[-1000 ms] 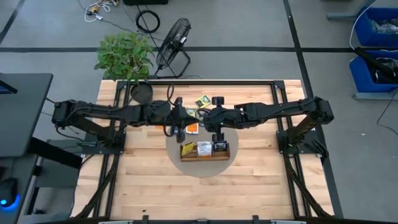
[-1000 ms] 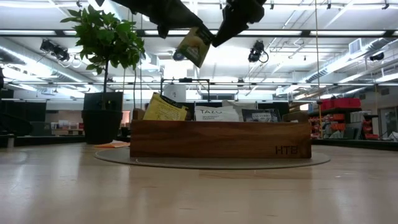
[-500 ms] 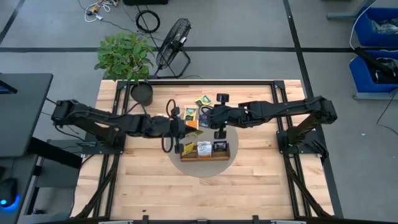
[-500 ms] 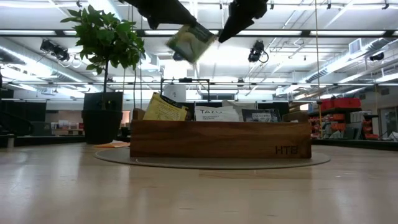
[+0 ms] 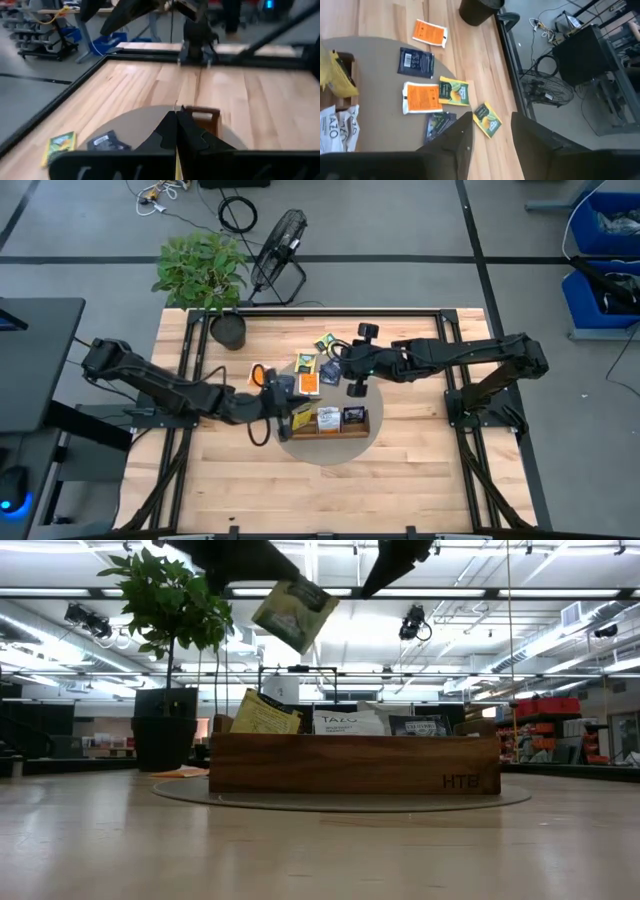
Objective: Pick & Place Tea
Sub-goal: Put the yellow tea bag into the left section of the wooden organizer
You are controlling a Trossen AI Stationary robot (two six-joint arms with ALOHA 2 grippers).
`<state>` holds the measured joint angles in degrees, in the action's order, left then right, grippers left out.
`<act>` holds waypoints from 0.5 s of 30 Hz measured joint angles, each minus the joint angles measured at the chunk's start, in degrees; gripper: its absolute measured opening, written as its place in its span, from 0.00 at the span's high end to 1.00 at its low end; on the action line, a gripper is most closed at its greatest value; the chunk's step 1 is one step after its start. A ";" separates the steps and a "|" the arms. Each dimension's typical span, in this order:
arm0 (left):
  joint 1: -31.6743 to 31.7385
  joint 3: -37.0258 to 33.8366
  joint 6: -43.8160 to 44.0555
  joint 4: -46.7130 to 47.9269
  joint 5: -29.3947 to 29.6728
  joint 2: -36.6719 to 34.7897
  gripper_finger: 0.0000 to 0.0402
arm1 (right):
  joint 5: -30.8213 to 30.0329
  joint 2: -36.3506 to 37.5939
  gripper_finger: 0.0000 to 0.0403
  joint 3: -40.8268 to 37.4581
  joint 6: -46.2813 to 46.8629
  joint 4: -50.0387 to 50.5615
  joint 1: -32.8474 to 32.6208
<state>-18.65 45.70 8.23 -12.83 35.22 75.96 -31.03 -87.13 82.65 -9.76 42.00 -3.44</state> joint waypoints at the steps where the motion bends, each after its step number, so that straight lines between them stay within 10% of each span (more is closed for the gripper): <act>1: -0.24 -1.44 0.44 -3.09 0.20 0.00 1.00 | 0.00 0.00 0.64 0.00 0.13 -0.35 0.00; 15: -3.90 -17.37 4.39 -30.42 5.71 1.03 1.00 | 0.00 -0.09 0.64 0.00 3.78 -2.32 0.02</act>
<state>-22.55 28.33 12.62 -43.25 40.93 76.99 -31.03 -87.22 82.65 -5.97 39.68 -3.42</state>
